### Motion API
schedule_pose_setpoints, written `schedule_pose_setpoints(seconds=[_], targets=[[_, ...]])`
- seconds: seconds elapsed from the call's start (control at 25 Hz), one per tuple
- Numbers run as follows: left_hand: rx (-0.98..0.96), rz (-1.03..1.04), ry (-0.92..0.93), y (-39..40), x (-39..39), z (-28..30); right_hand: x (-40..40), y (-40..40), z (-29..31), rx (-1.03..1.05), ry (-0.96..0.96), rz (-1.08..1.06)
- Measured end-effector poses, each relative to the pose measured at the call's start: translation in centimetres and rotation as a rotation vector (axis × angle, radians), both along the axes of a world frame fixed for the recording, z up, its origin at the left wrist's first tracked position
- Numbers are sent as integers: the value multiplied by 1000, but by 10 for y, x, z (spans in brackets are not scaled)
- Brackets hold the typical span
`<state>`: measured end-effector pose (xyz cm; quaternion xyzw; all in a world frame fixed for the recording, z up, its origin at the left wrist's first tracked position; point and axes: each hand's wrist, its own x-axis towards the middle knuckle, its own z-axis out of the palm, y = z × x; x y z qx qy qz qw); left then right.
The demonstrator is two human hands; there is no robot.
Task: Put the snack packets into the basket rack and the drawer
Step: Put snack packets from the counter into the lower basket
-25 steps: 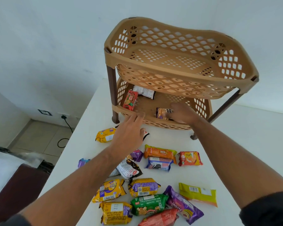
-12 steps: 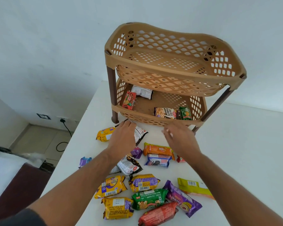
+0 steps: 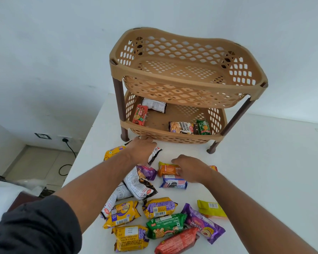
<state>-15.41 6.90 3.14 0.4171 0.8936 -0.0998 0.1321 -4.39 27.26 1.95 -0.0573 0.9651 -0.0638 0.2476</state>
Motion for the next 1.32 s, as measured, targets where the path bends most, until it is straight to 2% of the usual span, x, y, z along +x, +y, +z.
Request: schedule_pose_setpoints(seconds=[0.2, 0.44, 0.52, 0.72, 0.88, 1.04, 1.2, 1.32], targets=[[-28, -37, 115, 0, -1, -4, -1, -4, 1, 55, 24, 93], [147, -110, 161, -7, 7, 5, 10, -8, -2, 40, 99, 93], [247, -91, 103, -8, 13, 15, 14, -6, 0, 35, 112, 94], [532, 178, -209, -5, 25, 65, 22, 6, 21, 9, 109, 70], [617, 362, -398, -3, 17, 105, 26, 18, 47, -14, 114, 37], [728, 554, -396, 6, 1, 115, 30, 29, 75, -11, 161, -48], [675, 730, -368, 31, -17, 106, 22, 36, 105, -15, 150, -155], [641, 794, -377, 53, -32, 102, 6, 39, 120, -265, 81, -349]])
